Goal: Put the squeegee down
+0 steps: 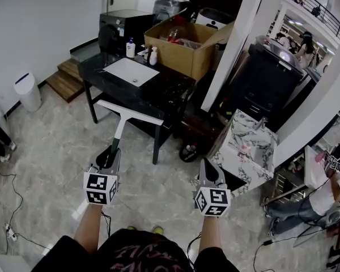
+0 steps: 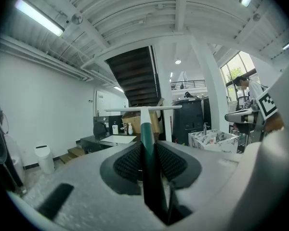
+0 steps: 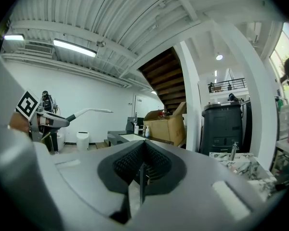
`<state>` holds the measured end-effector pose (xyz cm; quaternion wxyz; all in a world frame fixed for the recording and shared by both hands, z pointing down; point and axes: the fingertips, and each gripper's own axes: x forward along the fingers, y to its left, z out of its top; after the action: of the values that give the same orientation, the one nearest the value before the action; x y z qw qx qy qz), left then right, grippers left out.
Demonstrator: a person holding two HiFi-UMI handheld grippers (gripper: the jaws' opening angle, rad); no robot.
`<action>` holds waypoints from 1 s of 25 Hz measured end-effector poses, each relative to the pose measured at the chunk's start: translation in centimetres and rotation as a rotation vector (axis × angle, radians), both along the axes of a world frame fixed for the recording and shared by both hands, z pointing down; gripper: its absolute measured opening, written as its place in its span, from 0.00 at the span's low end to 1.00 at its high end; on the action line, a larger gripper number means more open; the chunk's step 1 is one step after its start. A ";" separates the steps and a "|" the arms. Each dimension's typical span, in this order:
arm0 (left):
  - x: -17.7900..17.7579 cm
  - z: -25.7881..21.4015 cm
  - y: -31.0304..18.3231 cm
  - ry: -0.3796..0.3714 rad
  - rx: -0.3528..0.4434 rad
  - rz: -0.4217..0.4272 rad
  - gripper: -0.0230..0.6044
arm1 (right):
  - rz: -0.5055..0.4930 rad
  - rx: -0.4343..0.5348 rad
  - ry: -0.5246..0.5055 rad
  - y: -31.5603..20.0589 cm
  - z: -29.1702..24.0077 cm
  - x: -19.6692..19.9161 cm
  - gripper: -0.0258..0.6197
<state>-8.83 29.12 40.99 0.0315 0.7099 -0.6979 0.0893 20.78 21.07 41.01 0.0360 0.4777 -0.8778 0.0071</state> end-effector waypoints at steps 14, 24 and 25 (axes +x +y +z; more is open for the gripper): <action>-2.2 0.6 0.5 0.016 0.011 0.025 0.19 | -0.005 -0.002 0.023 1.6 0.6 -2.8 0.04; -4.0 1.6 1.1 0.025 -0.001 0.052 0.19 | 0.000 -0.028 0.040 3.1 2.3 -4.8 0.04; -4.1 1.7 0.9 0.026 -0.003 0.053 0.19 | -0.001 -0.028 0.041 3.0 2.3 -4.9 0.04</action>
<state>-12.94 30.03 42.74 0.0393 0.7292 -0.6782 0.0821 15.84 24.07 43.36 0.0607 0.4767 -0.8769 0.0098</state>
